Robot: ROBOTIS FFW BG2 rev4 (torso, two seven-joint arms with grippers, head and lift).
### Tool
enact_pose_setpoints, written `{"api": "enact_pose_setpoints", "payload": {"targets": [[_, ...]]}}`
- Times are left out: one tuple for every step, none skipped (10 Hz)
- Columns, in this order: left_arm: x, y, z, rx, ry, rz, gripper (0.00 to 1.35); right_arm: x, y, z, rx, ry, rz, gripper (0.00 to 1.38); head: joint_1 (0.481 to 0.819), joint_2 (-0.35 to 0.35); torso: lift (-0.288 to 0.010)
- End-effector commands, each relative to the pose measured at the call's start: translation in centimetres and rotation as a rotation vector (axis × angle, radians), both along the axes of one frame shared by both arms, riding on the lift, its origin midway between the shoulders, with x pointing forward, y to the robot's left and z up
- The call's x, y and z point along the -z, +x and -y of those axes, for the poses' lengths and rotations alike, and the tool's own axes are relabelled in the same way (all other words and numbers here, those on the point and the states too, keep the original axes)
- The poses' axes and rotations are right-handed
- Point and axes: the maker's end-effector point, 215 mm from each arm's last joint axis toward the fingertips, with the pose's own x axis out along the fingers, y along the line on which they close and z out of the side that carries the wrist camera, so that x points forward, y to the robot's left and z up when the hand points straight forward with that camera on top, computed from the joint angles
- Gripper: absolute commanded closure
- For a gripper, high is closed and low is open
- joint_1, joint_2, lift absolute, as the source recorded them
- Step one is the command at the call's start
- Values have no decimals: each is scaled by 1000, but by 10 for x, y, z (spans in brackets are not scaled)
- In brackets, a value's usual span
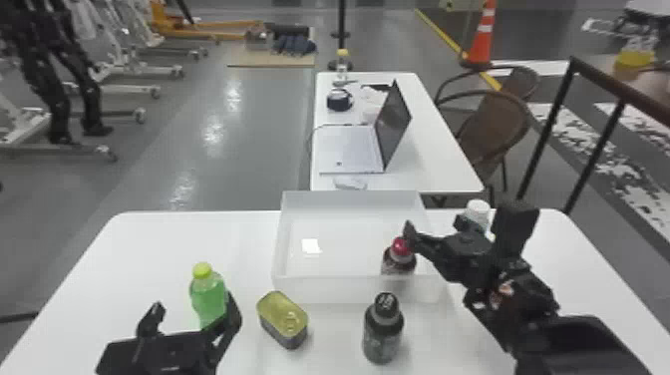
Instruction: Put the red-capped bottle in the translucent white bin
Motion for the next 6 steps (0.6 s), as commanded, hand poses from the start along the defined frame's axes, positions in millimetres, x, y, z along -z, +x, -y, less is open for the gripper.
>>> {"api": "enact_pose_setpoints", "payload": {"targets": [[-1, 0, 0, -3, -2, 2, 117, -23, -33, 19, 44, 6, 51, 121, 549, 0, -100], [-1, 0, 0, -3, -2, 4, 117, -19, -52, 30, 71, 10, 50, 121, 549, 0, -100], [-2, -1, 1, -2, 2, 5, 117, 5, -74, 37, 94, 22, 22, 122, 549, 0, -100], [-3, -1, 0, -4, 2, 9, 117, 15, -89, 42, 126, 45, 25, 122, 549, 0, -100], [-3, -2, 1, -2, 6, 9, 117, 26, -104, 52, 159, 47, 19, 124, 549, 0, -100], [-4, -2, 1, -1, 9, 12, 117, 34, -117, 61, 181, 43, 22, 125, 549, 0, -100]]}}
